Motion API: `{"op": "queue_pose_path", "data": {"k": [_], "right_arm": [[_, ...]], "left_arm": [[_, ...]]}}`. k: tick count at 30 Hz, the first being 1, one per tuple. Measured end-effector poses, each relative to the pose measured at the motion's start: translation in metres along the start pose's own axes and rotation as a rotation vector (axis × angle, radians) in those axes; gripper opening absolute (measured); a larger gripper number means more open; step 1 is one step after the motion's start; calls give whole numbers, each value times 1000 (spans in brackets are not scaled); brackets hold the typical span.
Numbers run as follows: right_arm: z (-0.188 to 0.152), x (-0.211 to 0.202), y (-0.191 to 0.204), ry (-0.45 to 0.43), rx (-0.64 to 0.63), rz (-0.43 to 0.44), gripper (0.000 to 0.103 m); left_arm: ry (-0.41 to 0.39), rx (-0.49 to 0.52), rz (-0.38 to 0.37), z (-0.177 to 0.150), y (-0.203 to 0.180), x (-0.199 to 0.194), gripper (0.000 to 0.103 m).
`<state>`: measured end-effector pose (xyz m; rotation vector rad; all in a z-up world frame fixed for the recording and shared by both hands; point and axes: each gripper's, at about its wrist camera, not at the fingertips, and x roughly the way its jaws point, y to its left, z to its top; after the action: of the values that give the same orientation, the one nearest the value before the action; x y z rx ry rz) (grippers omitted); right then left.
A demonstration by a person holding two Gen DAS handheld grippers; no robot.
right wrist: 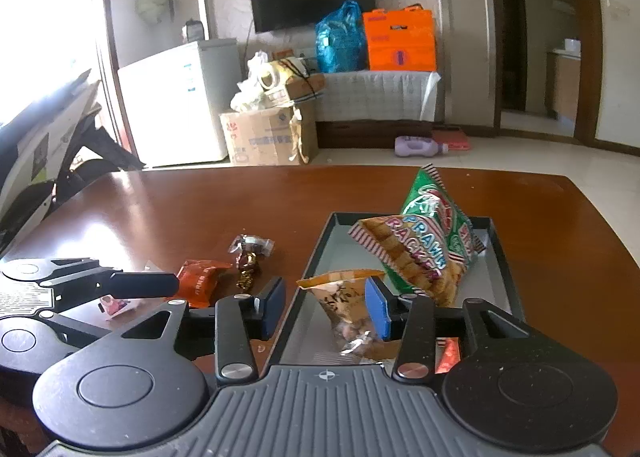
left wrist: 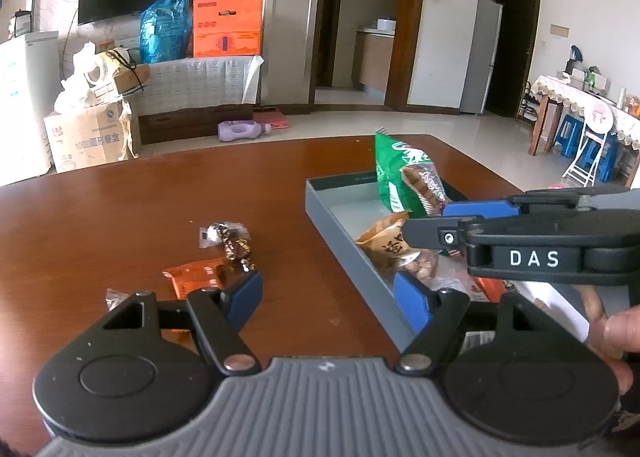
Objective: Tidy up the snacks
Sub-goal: 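Raise both open grippers away from the box, then move left gripper to pink lollipop packet while right gripper approaches orange cake packet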
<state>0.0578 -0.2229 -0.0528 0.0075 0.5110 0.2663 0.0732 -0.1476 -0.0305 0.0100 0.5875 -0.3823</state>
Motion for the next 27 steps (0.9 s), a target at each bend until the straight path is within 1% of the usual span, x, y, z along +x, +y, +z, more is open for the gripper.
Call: {"op": "queue_pose_path", "data": {"k": [4, 7, 15, 27], "right_arm": [[1, 2, 6, 3, -6, 6, 47], [2, 5, 8, 2, -2, 10, 50], [5, 14, 24, 17, -15, 37, 53], [8, 27, 57, 40, -51, 75, 57]], "left_arm": [[0, -7, 13, -1, 7, -4, 73], [2, -12, 21, -1, 13, -5, 73], [11, -29, 48, -4, 32, -12, 73], [15, -56, 104, -11, 68, -24, 73]]}}
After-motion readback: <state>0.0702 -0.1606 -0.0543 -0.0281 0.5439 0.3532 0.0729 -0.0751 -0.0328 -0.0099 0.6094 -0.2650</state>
